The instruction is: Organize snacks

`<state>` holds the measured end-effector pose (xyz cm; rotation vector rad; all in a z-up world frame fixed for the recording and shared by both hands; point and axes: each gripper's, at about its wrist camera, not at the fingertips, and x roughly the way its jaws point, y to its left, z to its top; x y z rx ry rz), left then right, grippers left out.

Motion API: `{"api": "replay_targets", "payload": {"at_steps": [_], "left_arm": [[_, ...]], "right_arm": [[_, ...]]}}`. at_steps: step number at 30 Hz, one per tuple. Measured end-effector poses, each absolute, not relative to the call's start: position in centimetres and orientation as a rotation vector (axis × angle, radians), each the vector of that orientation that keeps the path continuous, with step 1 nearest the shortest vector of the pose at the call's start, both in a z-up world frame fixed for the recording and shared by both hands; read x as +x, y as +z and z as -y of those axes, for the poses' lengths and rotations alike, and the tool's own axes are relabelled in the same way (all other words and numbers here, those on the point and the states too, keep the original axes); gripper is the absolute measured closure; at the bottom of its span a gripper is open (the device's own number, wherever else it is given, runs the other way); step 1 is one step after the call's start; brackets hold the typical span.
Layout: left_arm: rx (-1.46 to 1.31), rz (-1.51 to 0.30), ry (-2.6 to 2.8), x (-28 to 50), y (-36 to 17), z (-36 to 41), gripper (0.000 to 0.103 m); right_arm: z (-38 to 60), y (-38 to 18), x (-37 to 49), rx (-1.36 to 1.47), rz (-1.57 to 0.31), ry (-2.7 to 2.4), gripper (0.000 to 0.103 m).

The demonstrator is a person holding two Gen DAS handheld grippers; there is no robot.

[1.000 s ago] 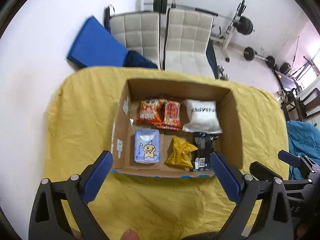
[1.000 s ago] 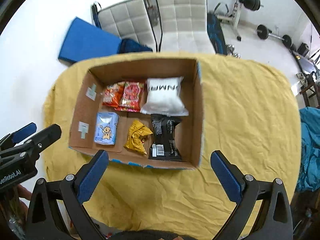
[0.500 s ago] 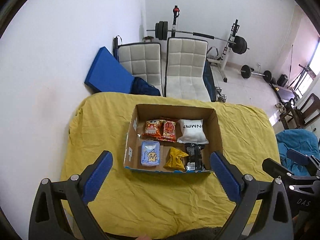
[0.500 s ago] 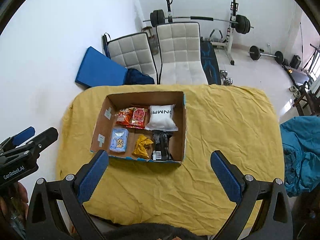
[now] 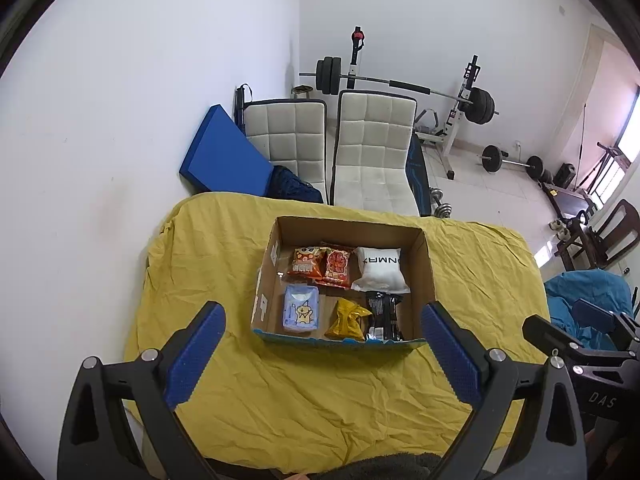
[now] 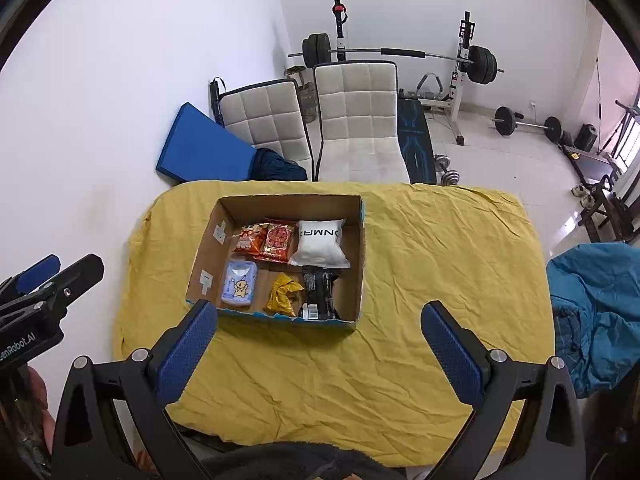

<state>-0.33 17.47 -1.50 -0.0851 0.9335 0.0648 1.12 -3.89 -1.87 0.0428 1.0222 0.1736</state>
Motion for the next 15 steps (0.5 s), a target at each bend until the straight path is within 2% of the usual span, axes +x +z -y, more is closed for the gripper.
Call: {"api": "replay_targets", "payload": {"at_steps": [15], "left_arm": [[-0.079,-0.943,0.084,-0.99,-2.07,-17.39,0.003]], "right_arm": [[3.76,-1.64,0.56,0.012,-1.016,0.161,0.0]]}}
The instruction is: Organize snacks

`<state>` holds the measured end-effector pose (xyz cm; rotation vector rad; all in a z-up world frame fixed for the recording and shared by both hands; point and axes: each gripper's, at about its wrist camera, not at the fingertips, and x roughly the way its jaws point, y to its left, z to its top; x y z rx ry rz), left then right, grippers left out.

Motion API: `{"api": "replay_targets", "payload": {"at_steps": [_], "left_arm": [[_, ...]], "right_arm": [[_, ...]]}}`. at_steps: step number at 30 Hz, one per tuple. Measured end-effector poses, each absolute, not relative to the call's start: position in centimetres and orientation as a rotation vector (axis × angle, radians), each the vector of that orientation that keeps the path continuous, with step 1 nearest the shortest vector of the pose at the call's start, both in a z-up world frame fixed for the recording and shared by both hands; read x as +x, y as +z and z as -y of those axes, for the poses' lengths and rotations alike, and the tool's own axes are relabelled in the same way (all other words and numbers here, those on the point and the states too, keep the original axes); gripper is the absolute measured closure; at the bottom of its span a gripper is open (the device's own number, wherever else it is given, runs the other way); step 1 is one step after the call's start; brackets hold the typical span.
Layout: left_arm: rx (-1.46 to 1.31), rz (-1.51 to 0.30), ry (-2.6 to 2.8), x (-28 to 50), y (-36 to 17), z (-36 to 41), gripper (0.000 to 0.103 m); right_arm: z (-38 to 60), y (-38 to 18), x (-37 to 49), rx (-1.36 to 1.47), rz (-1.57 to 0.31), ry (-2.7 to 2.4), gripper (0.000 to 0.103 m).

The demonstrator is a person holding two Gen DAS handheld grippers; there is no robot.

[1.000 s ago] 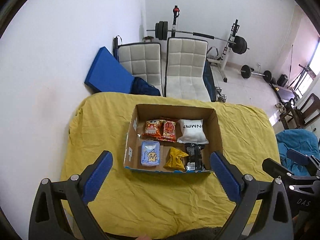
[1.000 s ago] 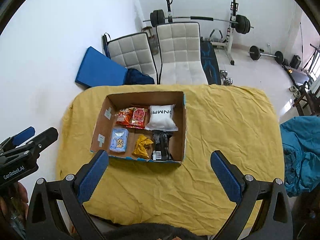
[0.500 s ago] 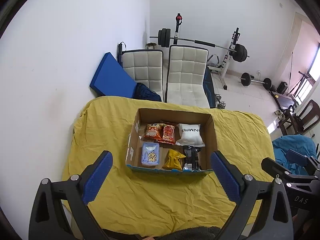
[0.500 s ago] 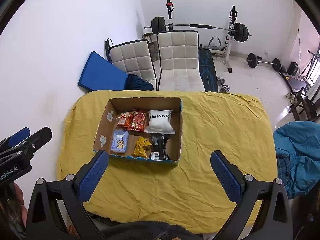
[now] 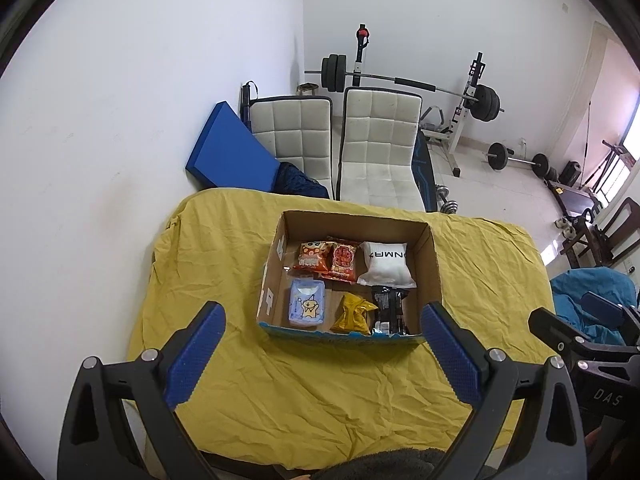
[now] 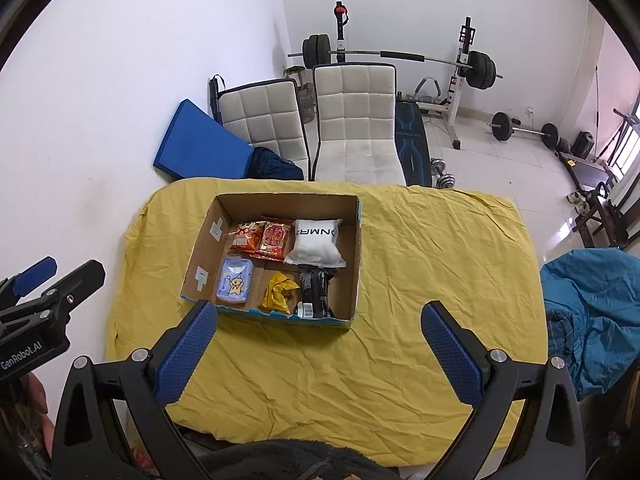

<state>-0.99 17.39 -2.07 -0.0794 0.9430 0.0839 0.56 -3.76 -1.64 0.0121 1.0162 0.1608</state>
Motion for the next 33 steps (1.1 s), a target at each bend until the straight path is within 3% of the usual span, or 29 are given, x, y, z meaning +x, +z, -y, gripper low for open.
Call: {"api": "replay_targets", "payload": {"at_steps": [33], "left_arm": [[-0.07,-0.952,0.077,-0.86,-3.08,-17.77,0.001]], "right_arm": [[3.63,-1.44,0.69,0.024,-1.003,0.104,0.0]]}}
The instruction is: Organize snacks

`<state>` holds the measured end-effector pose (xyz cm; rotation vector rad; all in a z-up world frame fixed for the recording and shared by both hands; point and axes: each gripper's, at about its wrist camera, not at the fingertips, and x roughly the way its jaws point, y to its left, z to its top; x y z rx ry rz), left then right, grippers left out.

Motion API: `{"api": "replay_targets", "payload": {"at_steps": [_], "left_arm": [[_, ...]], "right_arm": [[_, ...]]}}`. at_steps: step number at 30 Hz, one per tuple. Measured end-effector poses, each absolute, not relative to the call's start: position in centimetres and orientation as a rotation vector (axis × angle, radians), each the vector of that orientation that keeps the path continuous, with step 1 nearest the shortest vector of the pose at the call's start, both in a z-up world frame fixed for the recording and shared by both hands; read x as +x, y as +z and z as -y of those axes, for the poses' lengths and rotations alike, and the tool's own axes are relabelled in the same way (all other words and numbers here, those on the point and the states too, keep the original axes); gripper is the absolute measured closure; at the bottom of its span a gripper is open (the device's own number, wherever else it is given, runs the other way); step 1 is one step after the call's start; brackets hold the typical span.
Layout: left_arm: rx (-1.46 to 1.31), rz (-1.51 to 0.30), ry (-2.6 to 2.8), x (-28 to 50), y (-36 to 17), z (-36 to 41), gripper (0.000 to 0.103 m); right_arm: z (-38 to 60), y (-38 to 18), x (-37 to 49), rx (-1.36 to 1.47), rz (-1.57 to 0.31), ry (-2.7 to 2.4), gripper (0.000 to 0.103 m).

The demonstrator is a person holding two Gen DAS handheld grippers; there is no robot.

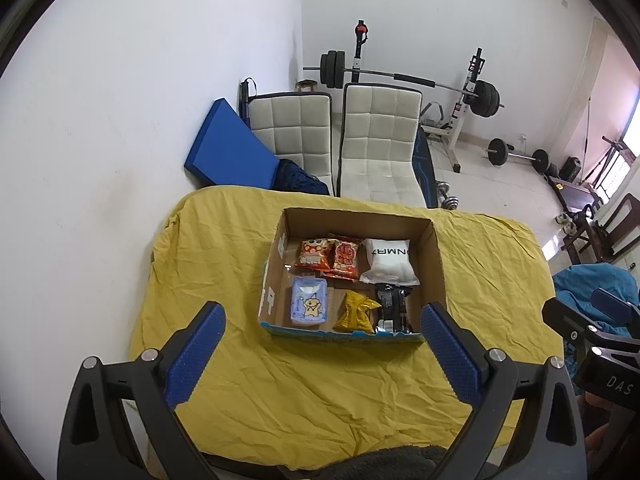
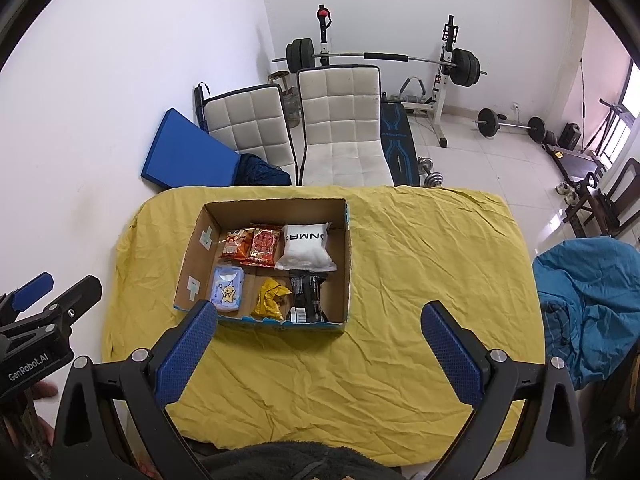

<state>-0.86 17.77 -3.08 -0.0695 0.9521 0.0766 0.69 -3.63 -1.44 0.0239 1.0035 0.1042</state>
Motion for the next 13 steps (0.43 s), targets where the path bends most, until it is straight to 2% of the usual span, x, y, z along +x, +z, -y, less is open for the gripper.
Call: {"api": "replay_targets", "payload": {"at_steps": [13], "left_arm": [[-0.076,-0.961,0.066,-0.22,-3.25,-18.03,0.0]], "right_arm": [[3.25,-1.73,1.53,0.046,-1.008,0.062,0.0]]}}
